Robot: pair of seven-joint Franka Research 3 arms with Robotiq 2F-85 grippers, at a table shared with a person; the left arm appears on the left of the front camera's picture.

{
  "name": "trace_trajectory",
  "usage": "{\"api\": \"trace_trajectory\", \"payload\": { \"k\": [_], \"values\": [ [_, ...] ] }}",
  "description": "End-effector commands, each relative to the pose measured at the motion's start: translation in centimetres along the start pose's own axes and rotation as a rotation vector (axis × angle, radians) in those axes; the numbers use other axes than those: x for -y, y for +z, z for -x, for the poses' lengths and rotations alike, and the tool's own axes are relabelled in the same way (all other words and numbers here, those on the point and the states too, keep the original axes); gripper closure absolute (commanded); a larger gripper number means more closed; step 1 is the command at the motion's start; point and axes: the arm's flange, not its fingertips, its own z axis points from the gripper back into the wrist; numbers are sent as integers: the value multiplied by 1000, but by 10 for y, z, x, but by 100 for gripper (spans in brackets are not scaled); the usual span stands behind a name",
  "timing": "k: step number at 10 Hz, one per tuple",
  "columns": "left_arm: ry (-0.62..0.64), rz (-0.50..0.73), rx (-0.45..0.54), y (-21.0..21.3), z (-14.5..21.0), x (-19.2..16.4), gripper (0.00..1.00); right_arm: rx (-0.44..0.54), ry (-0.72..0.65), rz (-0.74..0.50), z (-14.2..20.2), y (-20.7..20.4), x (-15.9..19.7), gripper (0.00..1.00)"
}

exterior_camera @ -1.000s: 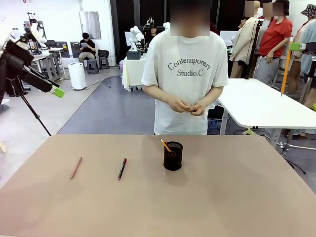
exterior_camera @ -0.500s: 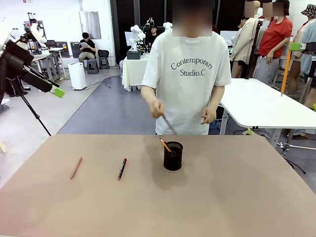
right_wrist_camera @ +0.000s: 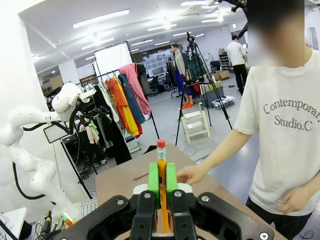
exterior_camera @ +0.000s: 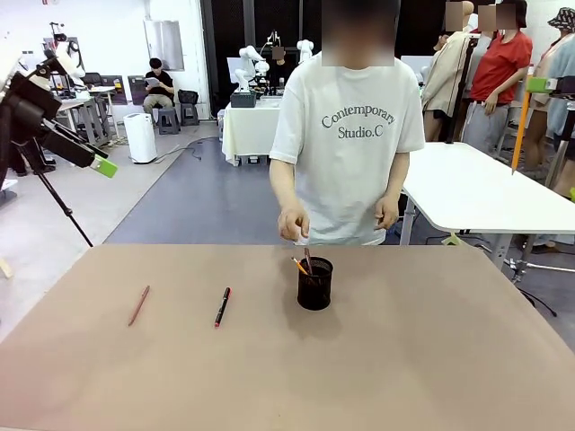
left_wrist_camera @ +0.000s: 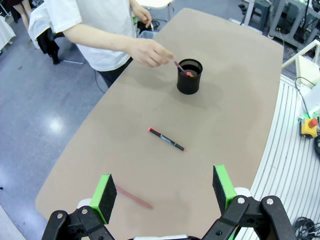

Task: Place the pens into the pen holder.
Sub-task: Pick up a writing instrument from the table and place it into the Pen holder.

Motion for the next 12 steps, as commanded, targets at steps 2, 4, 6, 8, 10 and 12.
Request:
{"api": "trace_trajectory", "payload": {
  "k": [2, 4, 6, 8, 10, 12],
  "values": [
    [-4, -2, 8, 0, 0, 2, 0, 2, 8, 0, -3, 0, -4, 100],
    [-4, -2, 8, 0, 0, 2, 0, 2, 8, 0, -3, 0, -4, 100],
    [-4, -2, 8, 0, 0, 2, 0, 2, 8, 0, -3, 0, -4, 100],
    [-4, -2, 8, 0, 0, 2, 0, 2, 8, 0, -3, 0, -4, 100],
    [-4, -2, 8, 0, 0, 2, 0, 0, 0, 0, 0, 0, 0, 100],
    [-4, -2, 8, 0, 0, 2, 0, 27, -16, -23, 15, -15, 1, 100]
  ]
}}
